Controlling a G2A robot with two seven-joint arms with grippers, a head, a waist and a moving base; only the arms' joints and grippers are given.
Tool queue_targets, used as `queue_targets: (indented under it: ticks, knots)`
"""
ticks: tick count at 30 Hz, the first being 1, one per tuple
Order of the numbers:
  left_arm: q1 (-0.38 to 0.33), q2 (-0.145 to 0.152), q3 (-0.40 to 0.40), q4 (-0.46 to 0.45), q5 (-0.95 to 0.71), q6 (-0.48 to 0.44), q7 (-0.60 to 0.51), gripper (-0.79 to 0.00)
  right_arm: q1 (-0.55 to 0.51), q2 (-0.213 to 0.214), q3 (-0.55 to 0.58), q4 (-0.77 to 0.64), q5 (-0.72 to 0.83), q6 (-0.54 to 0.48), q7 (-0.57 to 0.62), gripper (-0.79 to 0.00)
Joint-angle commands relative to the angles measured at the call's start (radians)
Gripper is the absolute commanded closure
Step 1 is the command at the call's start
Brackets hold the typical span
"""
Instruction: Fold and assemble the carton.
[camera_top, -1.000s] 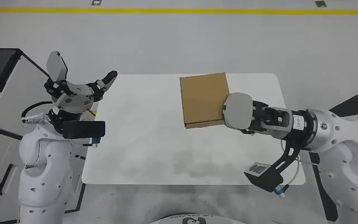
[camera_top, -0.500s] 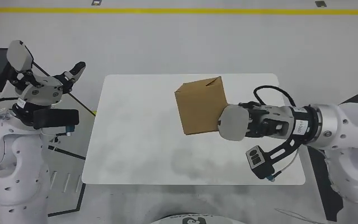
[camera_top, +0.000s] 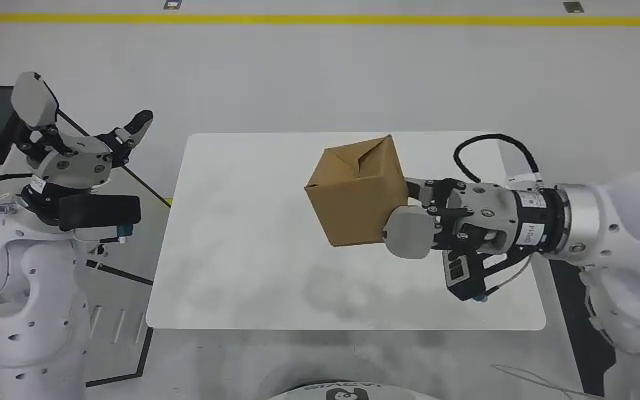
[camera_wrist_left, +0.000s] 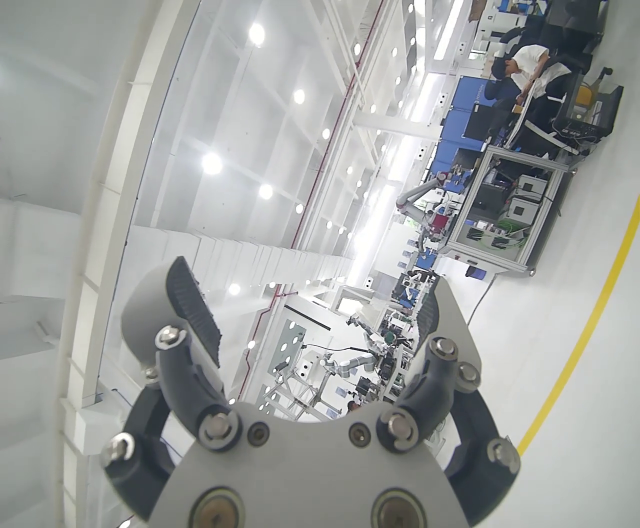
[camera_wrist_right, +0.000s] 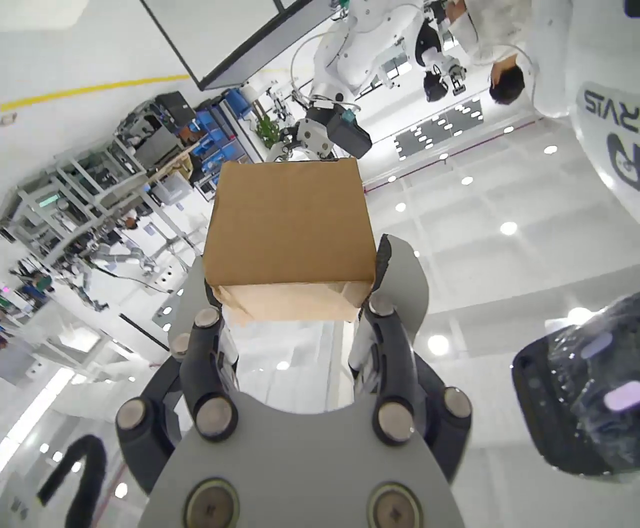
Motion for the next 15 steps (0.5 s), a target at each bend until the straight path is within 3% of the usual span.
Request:
queue_targets:
  ticks: [1,9,15]
  knots:
    - [0.000,0.000,0.000,0.000,0.000,0.000,0.000,-0.785,0.005,0.001,-0.004,0.000,-0.046,0.064,0.010,0.000]
    - [0.000,0.000,0.000,0.000,0.000,0.000,0.000,-0.785,0.045,0.004,-0.033,0.000,-0.143,0.262,0.052,0.000]
    - [0.000,0.000,0.000,0.000,0.000,0.000,0.000,-0.785,0.070,0.007,-0.039,0.000,-0.143,0.298,0.046,0.000]
